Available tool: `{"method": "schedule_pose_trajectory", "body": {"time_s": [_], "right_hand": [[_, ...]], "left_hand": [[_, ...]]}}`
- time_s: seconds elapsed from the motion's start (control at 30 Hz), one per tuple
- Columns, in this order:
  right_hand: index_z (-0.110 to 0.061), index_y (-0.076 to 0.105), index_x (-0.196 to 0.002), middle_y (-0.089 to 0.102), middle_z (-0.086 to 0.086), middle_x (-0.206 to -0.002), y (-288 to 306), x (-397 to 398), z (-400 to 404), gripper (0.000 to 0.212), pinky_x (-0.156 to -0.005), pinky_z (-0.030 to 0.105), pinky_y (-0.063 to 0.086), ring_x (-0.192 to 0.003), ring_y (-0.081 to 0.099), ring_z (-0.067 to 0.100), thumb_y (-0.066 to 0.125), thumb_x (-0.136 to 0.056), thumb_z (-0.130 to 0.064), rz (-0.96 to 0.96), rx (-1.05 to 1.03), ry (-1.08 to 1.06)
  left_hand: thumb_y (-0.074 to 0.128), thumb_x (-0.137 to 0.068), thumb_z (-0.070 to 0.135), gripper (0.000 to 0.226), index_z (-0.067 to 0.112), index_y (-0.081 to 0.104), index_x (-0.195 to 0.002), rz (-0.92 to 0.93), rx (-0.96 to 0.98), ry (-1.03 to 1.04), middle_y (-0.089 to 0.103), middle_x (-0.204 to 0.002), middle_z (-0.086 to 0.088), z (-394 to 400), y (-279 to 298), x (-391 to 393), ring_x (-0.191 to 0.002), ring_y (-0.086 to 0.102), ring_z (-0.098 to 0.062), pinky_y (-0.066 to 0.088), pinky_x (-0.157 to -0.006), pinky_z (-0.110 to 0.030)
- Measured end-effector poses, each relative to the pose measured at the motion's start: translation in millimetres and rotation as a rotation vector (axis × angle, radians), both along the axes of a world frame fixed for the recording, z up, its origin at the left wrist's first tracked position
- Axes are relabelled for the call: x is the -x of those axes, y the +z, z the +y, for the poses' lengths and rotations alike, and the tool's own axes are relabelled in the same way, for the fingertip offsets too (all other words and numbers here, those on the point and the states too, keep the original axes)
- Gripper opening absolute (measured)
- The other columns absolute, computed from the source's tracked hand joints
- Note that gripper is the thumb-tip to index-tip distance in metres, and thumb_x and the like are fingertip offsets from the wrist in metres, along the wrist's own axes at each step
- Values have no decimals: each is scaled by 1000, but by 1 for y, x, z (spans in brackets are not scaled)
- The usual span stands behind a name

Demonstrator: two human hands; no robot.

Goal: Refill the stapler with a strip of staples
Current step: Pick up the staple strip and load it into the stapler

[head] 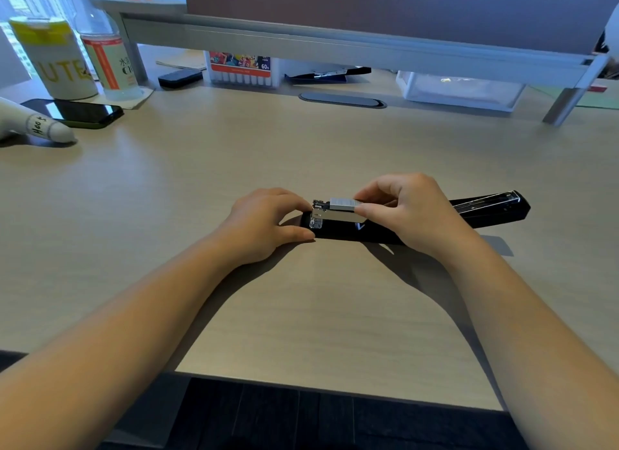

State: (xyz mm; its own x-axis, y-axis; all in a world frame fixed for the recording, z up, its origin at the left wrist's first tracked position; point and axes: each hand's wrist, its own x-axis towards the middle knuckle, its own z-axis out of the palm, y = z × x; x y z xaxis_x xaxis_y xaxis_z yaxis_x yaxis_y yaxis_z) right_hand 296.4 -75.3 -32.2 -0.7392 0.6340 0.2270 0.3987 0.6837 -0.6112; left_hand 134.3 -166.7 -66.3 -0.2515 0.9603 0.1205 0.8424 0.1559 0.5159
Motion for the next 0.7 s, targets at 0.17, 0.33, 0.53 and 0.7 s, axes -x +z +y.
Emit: {"method": "schedule_pose_trajectory", "body": {"time_s": [0.17,0.33,0.53,0.7], "right_hand": [[-11,66,-94,60,-3,-79,0,-1,0,16,-72,23,42,-69,54,6,59,-81,-17,-30,-11,10],[-13,63,-101,59,-3,-86,-1,-1,-1,23,-83,30,47,-85,57,15,61,-80,-18,-61,-28,11],[-12,66,-85,67,6,-90,-1,-7,-3,10,-83,41,48,-86,58,21,62,-78,-19,-67,-133,3],[-15,66,-89,66,8,-96,-6,-4,-3,12,-82,45,47,-89,56,25,61,-79,-20,-80,-151,33]], "left_hand": [[63,-75,30,42,19,56,-115,0,-1,10,56,-127,-4,0,0,-1,-121,44,-24,34,-105,-42],[64,-75,28,41,19,57,-114,-17,-12,12,57,-126,-4,-1,0,-1,-121,44,-23,34,-105,-41],[63,-75,29,41,19,57,-115,-11,-17,20,56,-127,-4,-1,0,-1,-121,43,-23,32,-105,-40],[63,-76,29,41,20,56,-115,-9,-17,24,56,-127,-3,0,0,-2,-122,42,-23,32,-105,-39]]}}
